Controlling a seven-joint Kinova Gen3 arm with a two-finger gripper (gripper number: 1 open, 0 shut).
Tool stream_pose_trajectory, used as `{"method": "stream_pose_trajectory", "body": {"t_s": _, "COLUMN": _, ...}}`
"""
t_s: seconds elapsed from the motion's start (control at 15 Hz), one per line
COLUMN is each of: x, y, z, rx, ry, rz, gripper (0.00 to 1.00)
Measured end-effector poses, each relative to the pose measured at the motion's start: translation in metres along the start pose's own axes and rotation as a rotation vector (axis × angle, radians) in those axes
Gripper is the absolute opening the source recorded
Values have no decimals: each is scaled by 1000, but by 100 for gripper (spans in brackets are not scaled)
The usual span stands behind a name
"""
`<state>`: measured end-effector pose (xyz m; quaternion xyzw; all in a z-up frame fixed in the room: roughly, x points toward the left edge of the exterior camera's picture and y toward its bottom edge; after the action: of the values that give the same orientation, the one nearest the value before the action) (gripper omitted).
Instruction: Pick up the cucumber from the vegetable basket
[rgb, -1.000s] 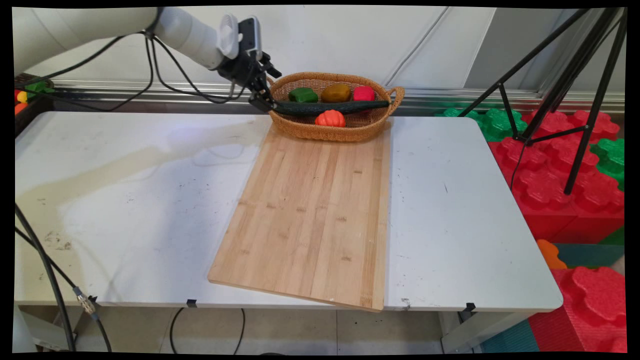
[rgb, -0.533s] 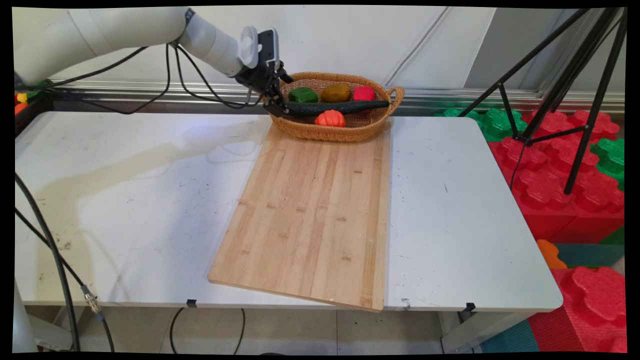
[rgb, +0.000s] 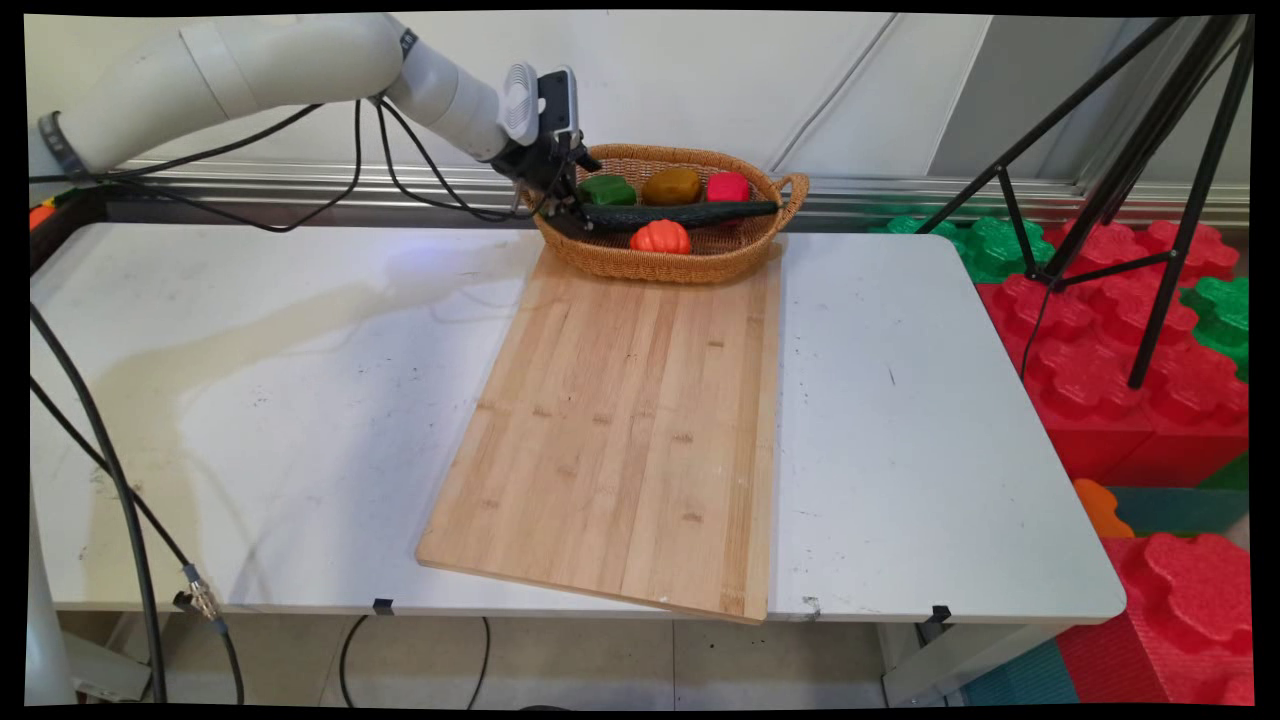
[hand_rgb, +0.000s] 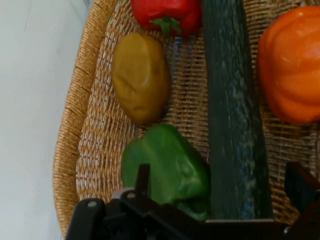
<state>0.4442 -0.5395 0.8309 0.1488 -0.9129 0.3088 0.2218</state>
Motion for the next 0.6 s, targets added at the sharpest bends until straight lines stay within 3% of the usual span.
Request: {"method": "stream_pose_trajectory", "body": {"t_s": 0.6, "x": 4, "y": 0, "z": 18, "rx": -2, "ry": 4, "rz": -12, "gripper": 100}}
